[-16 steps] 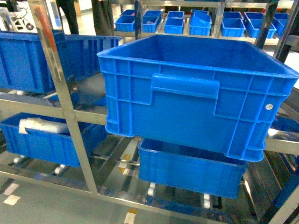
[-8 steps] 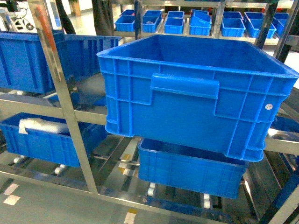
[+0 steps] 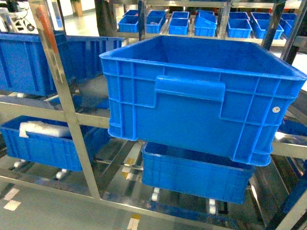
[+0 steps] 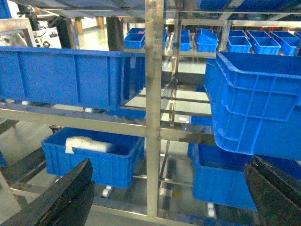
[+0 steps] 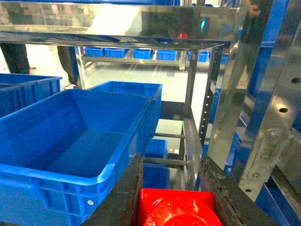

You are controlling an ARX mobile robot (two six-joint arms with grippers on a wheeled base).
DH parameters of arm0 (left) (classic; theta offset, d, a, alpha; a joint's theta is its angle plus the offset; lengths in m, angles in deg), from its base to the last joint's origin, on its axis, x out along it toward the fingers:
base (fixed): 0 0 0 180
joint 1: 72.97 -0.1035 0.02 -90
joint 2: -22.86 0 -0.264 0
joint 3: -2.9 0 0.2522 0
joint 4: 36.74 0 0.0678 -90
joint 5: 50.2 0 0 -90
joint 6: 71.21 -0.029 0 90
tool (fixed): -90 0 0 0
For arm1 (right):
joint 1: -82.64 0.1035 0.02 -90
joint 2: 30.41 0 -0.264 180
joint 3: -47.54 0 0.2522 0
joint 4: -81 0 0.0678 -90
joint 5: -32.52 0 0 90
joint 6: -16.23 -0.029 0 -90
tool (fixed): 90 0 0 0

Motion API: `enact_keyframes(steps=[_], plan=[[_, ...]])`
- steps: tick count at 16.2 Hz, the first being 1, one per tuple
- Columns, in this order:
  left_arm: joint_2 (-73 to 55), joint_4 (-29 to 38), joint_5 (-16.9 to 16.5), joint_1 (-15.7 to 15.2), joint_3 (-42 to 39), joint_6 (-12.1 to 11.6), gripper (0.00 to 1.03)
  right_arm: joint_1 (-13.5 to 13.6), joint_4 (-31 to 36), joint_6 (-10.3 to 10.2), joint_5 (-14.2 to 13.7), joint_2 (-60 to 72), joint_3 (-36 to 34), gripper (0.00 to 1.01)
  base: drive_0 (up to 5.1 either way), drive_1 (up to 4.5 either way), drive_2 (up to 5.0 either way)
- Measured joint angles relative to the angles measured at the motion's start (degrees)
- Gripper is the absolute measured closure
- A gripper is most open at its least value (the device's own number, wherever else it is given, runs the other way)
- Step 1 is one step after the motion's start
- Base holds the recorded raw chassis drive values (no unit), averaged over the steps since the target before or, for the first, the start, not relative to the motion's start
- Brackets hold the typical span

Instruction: Pick red block from blue box to shelf

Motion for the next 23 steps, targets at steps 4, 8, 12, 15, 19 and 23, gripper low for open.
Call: enact_keyframes(steps=[4, 8, 12, 15, 19, 23], plan=[[0.0, 0.0, 0.0, 0.0, 0.0, 0.0, 0.05, 0.0, 0.0, 0.0, 0.0, 0.0, 0.0, 0.72, 0.0, 0.0, 0.0], [0.0, 0.0, 0.0, 0.0, 0.0, 0.0, 0.05, 0.0, 0.0, 0.0, 0.0, 0.0, 0.0, 0.72, 0.0, 0.0, 0.0], [0.0, 0.0, 0.0, 0.0, 0.0, 0.0, 0.05, 0.0, 0.0, 0.0, 0.0, 0.0, 0.0, 0.72, 0.0, 0.0, 0.0], [0.0, 0.0, 0.0, 0.0, 0.0, 0.0, 0.05, 0.0, 0.0, 0.0, 0.0, 0.0, 0.0, 0.72, 0.0, 0.0, 0.0], [0.0, 0.0, 0.0, 0.0, 0.0, 0.0, 0.05, 0.0, 0.0, 0.0, 0.0, 0.0, 0.0, 0.72, 0.0, 0.0, 0.0], [0.0, 0.0, 0.0, 0.0, 0.0, 0.0, 0.05, 0.0, 0.0, 0.0, 0.0, 0.0, 0.0, 0.72, -0.3, -0.32, -0.3]])
